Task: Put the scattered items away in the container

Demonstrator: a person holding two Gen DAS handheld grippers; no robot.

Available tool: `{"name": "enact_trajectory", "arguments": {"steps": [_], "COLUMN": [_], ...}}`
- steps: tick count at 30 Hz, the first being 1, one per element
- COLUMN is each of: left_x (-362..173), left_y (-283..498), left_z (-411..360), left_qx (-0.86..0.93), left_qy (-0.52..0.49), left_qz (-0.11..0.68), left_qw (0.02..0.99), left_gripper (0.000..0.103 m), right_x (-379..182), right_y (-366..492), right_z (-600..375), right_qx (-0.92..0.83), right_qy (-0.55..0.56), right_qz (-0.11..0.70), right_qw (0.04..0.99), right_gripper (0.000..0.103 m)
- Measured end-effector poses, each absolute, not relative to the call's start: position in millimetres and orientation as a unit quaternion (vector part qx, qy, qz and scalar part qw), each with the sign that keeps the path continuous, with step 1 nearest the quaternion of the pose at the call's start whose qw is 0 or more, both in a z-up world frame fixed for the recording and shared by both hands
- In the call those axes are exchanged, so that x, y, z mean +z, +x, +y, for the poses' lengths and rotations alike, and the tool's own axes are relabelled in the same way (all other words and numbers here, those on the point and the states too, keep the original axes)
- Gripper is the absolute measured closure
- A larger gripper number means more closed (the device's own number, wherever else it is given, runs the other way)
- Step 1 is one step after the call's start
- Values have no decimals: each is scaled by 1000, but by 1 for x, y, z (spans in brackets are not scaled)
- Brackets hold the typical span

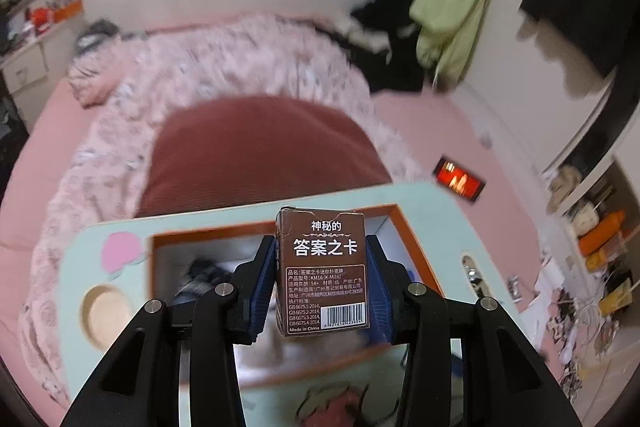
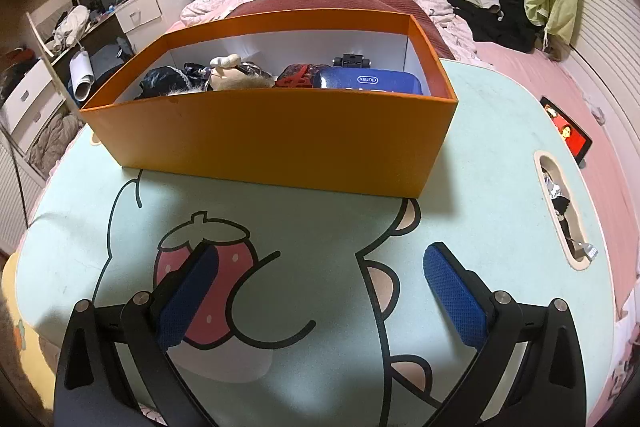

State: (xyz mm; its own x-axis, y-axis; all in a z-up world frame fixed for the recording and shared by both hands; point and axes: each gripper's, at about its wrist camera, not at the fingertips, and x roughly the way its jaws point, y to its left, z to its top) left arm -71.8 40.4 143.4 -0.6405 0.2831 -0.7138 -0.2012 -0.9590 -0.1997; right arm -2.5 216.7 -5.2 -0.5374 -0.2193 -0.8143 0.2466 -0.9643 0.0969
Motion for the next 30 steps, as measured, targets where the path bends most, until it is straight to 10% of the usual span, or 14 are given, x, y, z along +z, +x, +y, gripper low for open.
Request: {"name": "enact_trajectory", "arguments": {"steps": [15,17,25,30], "left_x": [20,15,19,15], "left_y": [22,25,41,42], "left_z": [2,4,-25,-39], "left_qx": [893,893,902,899], "left_qy": [-438,-438,-405,-400], "left_qz": [-62,-58,-124,-159], "left_qw": [86,81,78,79], "left_gripper": [60,33,15,15], "right_x": [32,51,46,29], "right_y": [8,2,-103,-123], "right_z": [221,213,159,143], "right_qx": [-891,-894,-823,-815], "right_qy": [411,391,495,521], "right_qz": [-29,-35,-86,-70], "right_qw": [191,214,264,242], "right_gripper": [7,8,49,53]}}
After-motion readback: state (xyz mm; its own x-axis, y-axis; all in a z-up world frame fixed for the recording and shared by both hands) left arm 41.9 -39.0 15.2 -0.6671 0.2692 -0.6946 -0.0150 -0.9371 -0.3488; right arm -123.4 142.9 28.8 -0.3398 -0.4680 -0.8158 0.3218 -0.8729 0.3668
